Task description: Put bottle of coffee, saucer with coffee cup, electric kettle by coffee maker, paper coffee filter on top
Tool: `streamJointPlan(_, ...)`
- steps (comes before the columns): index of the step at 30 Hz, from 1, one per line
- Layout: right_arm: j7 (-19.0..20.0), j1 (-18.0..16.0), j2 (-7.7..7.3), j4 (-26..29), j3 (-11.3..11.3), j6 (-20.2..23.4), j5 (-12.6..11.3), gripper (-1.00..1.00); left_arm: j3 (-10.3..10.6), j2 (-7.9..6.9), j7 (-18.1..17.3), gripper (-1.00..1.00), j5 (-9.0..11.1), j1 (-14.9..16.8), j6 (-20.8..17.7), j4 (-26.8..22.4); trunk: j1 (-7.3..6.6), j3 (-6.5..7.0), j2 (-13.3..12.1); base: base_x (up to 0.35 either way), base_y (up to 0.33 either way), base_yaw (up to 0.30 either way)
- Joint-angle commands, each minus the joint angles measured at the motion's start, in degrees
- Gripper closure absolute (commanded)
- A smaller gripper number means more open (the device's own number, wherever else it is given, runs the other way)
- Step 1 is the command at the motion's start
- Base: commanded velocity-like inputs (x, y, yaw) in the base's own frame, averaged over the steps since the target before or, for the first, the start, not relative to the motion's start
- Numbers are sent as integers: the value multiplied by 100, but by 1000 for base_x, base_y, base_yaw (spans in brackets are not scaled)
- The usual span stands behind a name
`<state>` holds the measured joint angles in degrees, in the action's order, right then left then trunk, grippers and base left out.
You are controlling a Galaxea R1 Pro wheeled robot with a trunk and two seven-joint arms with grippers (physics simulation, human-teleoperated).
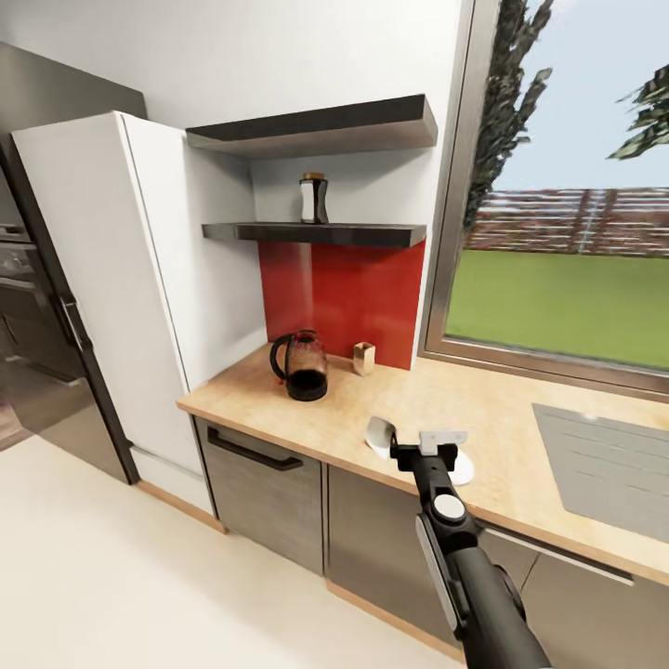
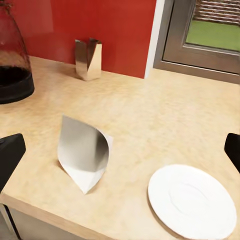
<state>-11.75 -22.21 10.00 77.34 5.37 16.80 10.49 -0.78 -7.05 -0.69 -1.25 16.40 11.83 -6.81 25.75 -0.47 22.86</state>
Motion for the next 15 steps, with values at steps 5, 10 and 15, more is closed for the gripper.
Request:
streamJointPlan(5,-21,-2,0,-114,-11,37,57,-100,-10,-8,-1,-100,-16,-4,21,4,4,-5,6,236,42,0)
streamJointPlan(10,-29,-2,0,-275,-27,9,50,-100,-10,-21,-2,-100,-16,-5,27,4,4,-5,6,318,101,0)
streamJointPlan(15,-74,-6,0,-1700,-33,-8,50,-100,-10,-19,-1,-100,-16,-6,28,4,4,-5,6,123,46,0)
